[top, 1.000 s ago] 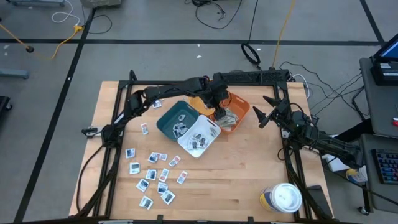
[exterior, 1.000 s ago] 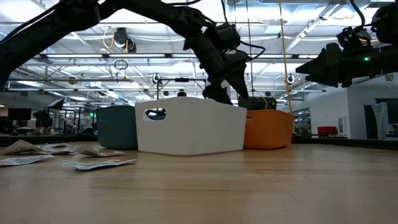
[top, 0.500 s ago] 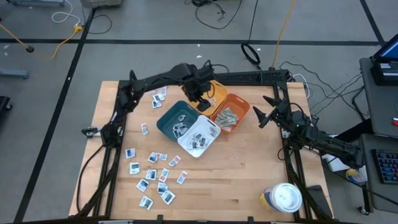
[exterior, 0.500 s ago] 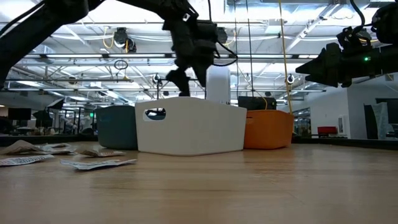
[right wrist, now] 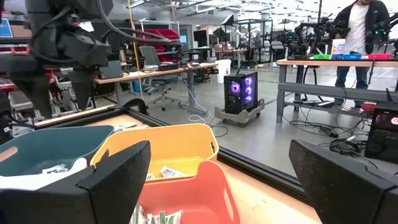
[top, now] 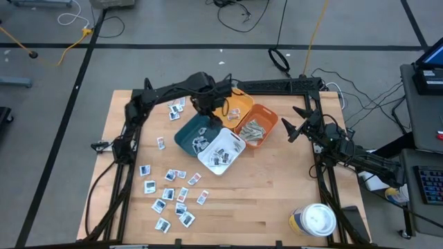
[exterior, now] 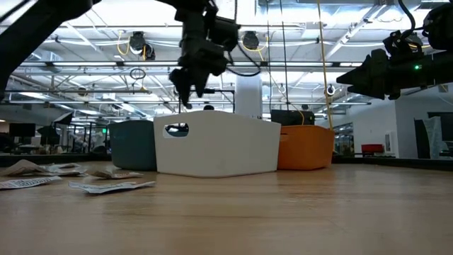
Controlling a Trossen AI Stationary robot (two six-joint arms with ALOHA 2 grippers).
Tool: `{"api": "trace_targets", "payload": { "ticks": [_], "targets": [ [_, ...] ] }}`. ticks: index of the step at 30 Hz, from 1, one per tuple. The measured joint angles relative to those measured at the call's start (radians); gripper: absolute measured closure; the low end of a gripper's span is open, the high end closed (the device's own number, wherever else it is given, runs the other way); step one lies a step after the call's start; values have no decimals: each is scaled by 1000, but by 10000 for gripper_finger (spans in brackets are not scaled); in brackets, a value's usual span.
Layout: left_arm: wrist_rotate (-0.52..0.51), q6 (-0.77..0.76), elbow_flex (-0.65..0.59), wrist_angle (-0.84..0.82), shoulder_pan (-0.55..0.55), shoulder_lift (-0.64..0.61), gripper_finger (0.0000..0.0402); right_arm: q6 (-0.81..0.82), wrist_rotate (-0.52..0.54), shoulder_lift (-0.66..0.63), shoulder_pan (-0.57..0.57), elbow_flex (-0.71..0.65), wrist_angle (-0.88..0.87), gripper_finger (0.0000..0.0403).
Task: Pick & Place First Aid Supplies
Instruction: Put the blue alcohol pad into the blue bin
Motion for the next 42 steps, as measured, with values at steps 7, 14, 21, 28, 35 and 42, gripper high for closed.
{"api": "trace_targets", "payload": {
  "ticks": [7, 14, 21, 28, 35, 42],
  "targets": [
    [-49, -14, -286, 159, 64, -164, 50, 0, 0, 0, 0, 0, 0, 26],
    [-104, -39, -517, 275, 186, -293, 50, 0, 0, 1, 0, 0, 0, 26],
    [-152, -88, -613, 280, 323, -339, 50, 0, 0, 0, 0, 0, 0, 26],
    [-154, -93, -622, 281, 409, -339, 50, 0, 0, 0, 0, 0, 0, 26],
    [-152, -89, -684, 326, 430, -340, 50, 0, 0, 0, 0, 0, 0, 26],
    [-151, -135, -848, 496, 421, -339, 50, 0, 0, 0, 0, 0, 0, 26]
  ]
}}
